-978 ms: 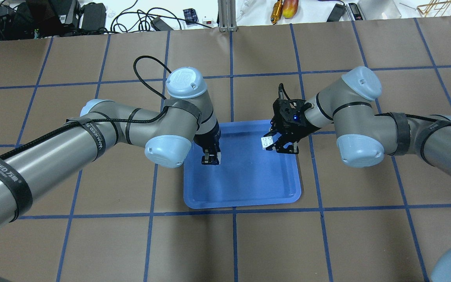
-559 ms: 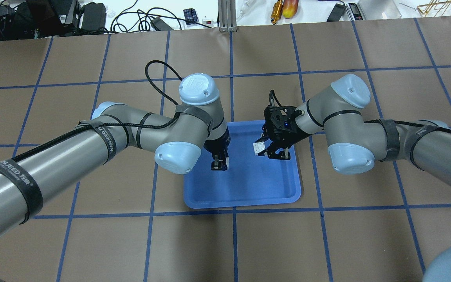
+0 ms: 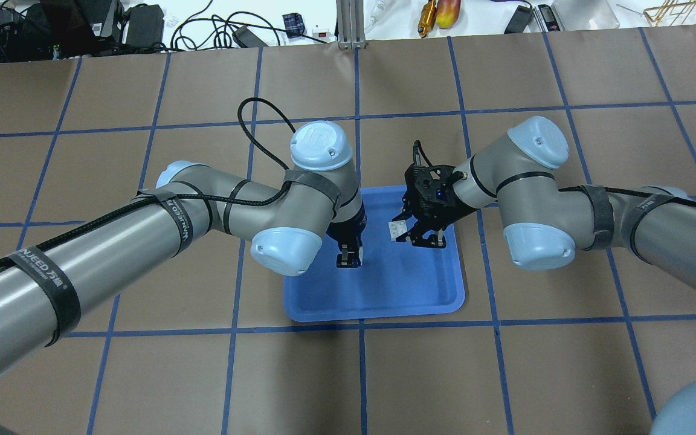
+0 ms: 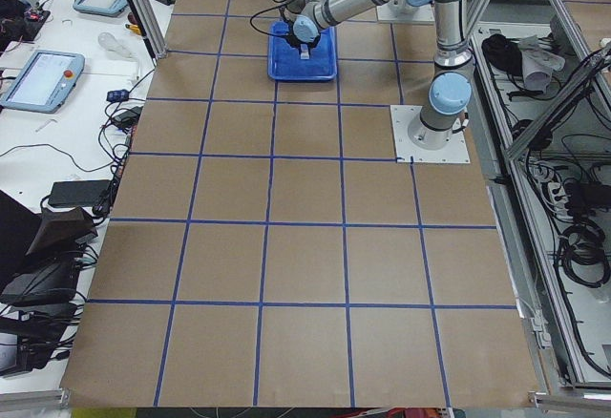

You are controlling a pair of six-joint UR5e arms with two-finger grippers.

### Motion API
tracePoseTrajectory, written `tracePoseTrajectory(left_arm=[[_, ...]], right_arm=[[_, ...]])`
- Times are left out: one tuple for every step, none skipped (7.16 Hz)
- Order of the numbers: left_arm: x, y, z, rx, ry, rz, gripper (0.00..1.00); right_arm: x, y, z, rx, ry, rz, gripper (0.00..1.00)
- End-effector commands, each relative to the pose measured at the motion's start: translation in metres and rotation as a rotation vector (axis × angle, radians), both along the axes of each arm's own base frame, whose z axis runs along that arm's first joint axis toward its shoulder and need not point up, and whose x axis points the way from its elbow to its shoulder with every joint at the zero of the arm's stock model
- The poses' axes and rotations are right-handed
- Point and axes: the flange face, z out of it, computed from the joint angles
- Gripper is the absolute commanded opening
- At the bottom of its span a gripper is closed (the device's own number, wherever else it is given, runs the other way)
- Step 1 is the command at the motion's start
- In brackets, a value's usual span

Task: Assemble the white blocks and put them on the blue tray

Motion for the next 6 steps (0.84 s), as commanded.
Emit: tracePoseTrajectory(left_arm=[[0.0, -0.001, -0.002, 0.001, -0.002, 0.0, 0.27], [0.0, -0.001, -0.003, 0.002, -0.003, 0.006, 0.4], [0.0, -0.001, -0.003, 0.001, -0.004, 0.004, 0.57], [0.0, -0.002, -0.001, -0.002, -0.003, 0.004, 0.6], [-0.001, -0.003, 0.001, -0.011, 0.002, -0.009, 0.63], [-0.002, -0.006, 0.004, -0.021, 0.003, -0.013, 0.69]], right_arm=[[0.0, 0.008, -0.007, 0.014, 0.0, -0.019, 0.09], [0.0, 0.009, -0.008, 0.034, 0.0, -0.077, 0.09], [0.002, 0.015, -0.011, 0.066, -0.002, -0.131, 0.09], [0.004, 0.019, -0.012, 0.057, -0.003, -0.148, 0.09], [0.004, 0.021, -0.014, 0.051, -0.004, -0.15, 0.09], [0.005, 0.024, -0.015, 0.048, -0.004, -0.149, 0.09]])
